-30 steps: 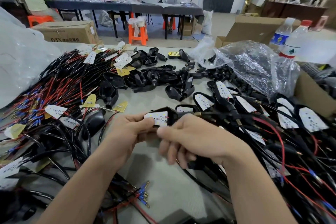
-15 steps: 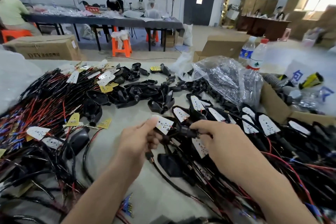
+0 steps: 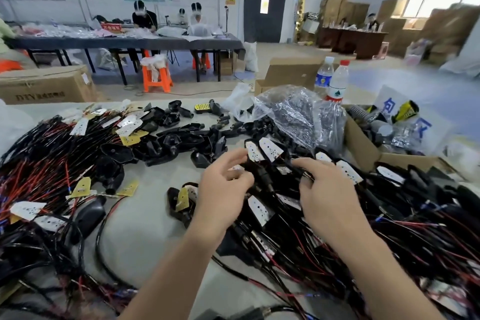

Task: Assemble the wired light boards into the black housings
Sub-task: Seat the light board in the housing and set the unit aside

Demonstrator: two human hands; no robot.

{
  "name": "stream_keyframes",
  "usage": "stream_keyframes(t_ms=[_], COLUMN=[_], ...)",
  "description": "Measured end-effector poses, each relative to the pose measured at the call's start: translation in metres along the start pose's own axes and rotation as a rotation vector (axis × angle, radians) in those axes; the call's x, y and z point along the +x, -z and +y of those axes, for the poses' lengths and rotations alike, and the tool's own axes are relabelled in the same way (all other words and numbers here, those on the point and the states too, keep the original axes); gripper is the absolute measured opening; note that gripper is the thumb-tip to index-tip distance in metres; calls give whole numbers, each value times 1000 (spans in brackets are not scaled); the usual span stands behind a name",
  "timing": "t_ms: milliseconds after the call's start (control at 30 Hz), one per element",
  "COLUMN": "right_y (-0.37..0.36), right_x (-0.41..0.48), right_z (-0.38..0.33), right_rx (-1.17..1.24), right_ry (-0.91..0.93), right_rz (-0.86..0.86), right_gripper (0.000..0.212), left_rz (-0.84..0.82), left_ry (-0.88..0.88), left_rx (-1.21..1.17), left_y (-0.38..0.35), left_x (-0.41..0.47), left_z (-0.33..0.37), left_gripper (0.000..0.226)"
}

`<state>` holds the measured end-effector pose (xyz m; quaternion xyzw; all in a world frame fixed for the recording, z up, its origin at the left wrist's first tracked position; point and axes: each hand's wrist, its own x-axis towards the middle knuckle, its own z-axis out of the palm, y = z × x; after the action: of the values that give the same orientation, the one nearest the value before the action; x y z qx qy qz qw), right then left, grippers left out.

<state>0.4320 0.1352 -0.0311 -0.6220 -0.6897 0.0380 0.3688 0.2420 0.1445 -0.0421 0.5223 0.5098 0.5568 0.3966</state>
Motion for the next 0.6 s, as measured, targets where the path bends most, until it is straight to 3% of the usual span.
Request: stream_keyframes(t_ms=[200, 300, 500, 600], right_y=[-22, -33, -70, -92], right_x=[-10, -9, -11, -12], right_z=[-42, -62, -113, -140], right_rx=[114, 138, 134, 81], right_ry=[202, 278, 330, 355], right_rz=[-34, -87, -388, -567], right_gripper=[37, 36, 26, 31], left_rz=[157, 212, 328, 349], left_ry=[39, 67, 196, 224], left_rx=[-35, 66, 701, 1069], left_y=[25, 52, 140, 187], left_x=[-7, -12, -11, -15], left_z=[-13, -16, -29, -38], left_gripper=[31, 22, 22, 33])
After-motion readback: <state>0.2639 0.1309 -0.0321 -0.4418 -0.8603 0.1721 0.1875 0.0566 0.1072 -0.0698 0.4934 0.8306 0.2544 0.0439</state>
